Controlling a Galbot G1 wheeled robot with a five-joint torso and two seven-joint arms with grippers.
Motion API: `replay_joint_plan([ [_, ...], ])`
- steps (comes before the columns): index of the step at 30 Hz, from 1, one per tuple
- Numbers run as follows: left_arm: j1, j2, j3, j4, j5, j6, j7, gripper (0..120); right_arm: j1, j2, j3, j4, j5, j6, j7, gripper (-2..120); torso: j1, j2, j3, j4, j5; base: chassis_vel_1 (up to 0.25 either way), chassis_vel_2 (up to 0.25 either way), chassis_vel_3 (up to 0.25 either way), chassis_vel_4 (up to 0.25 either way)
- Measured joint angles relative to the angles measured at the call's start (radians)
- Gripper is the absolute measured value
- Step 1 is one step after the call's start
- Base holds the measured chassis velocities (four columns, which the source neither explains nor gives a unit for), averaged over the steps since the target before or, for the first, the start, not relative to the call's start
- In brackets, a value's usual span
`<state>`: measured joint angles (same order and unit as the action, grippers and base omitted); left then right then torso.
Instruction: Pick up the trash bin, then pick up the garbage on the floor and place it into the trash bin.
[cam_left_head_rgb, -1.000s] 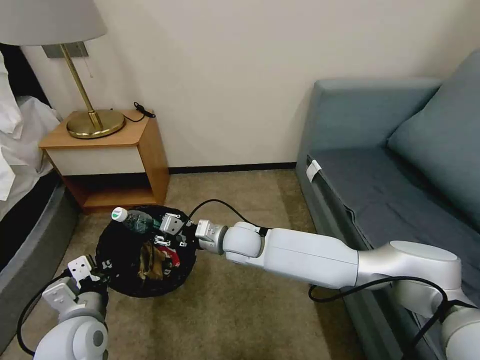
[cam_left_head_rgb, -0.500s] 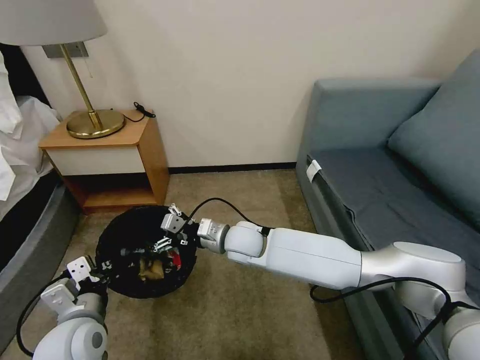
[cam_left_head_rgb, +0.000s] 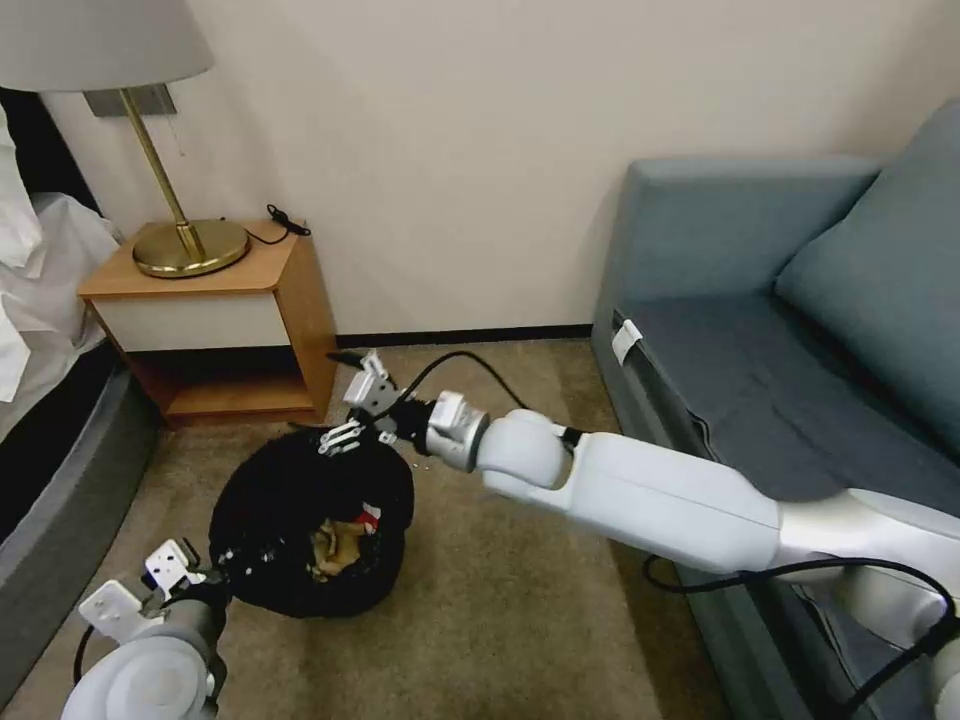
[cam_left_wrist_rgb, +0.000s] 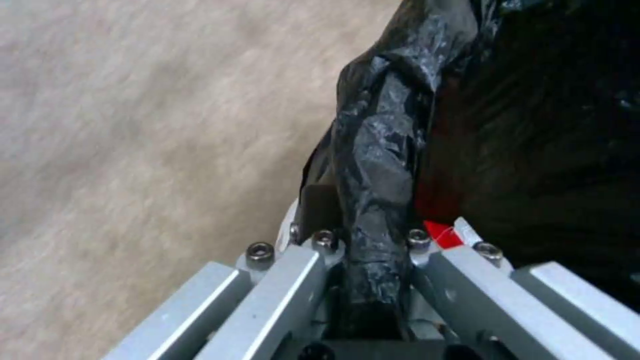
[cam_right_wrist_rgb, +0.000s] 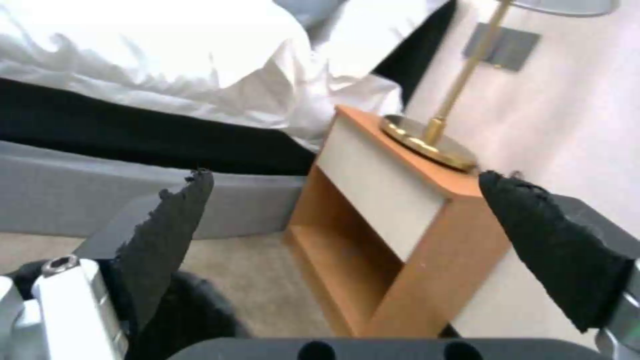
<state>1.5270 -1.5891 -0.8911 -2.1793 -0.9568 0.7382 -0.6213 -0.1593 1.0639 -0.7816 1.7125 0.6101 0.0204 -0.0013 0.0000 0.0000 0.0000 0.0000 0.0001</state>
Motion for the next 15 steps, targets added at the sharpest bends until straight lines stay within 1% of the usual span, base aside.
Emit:
replay_joint_plan([
  [4,-0.002,0.003,0.002,0.062,0.013,0.0,-0.014,2,-0.046,-0.038,0.045,0.021,-0.018,0.006,0.0,100,0.0,0.0,0.0,0.0,-0.0001,0.0,0.0,0.0,0.0],
  [9,-0.004,-0.001,0.008,0.095,0.041,-0.002,-0.007,2,-0.091,-0.062,0.085,0.035,-0.03,0.014,-0.001,100,0.0,0.0,0.0,0.0,0.0008,0.0,0.0,0.0,0.0],
  [11,-0.004,-0.002,0.009,0.097,0.045,-0.005,-0.005,2,-0.095,-0.064,0.088,0.037,-0.03,0.015,-0.001,100,0.0,0.0,0.0,0.0001,0.001,0.0,0.0,0.0,0.0],
  [14,-0.004,-0.003,0.011,0.104,0.061,-0.007,0.008,2,-0.113,-0.073,0.103,0.043,-0.033,0.017,-0.003,100,0.0,0.0,0.0,0.0001,0.0011,0.0,0.0,0.0,0.0],
  [15,-0.003,-0.005,0.014,0.105,0.076,-0.008,0.023,3,-0.13,-0.082,0.118,0.049,-0.035,0.019,-0.004,100,0.0,0.0,0.0,0.0001,0.0009,0.0,0.0,0.0,0.0],
])
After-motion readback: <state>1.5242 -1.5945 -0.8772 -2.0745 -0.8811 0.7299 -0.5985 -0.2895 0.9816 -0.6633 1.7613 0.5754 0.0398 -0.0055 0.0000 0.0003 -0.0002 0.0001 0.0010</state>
